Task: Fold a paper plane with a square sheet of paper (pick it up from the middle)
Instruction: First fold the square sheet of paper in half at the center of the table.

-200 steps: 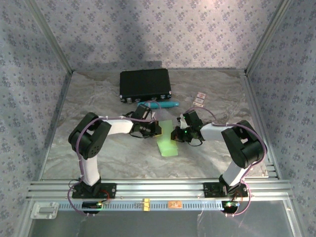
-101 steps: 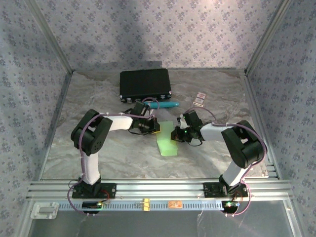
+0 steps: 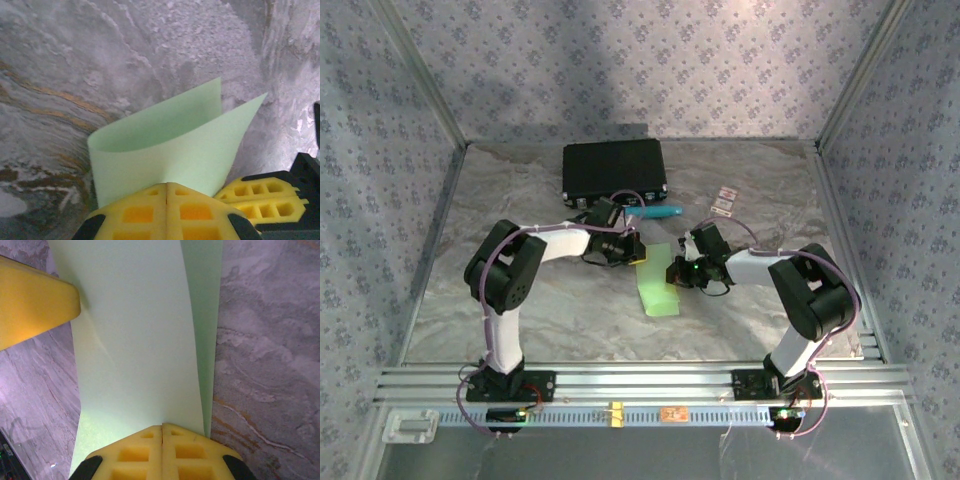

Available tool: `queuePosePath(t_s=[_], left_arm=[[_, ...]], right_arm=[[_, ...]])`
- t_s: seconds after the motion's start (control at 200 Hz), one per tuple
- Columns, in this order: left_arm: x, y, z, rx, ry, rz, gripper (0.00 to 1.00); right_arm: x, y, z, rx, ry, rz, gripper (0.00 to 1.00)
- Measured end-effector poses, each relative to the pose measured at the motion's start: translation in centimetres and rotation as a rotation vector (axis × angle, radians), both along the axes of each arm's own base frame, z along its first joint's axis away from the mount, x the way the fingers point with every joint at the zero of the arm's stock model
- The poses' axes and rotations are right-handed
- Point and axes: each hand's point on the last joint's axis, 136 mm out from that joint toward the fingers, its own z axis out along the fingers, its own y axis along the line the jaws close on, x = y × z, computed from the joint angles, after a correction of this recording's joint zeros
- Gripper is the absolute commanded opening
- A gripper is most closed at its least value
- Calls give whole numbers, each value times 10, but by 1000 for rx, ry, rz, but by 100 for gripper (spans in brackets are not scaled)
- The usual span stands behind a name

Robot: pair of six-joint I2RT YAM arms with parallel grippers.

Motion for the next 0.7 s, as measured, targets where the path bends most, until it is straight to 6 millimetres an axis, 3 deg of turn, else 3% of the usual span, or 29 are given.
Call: queuePosePath(t_s=[0.115,0.7], left_arm=[[2,5,-11,10,24,11,0],[16,16,-11,6,45,89,0]], right_arm=[[0,0,0,0,0,0,0],[0,0,0,-5,-10,8,0]])
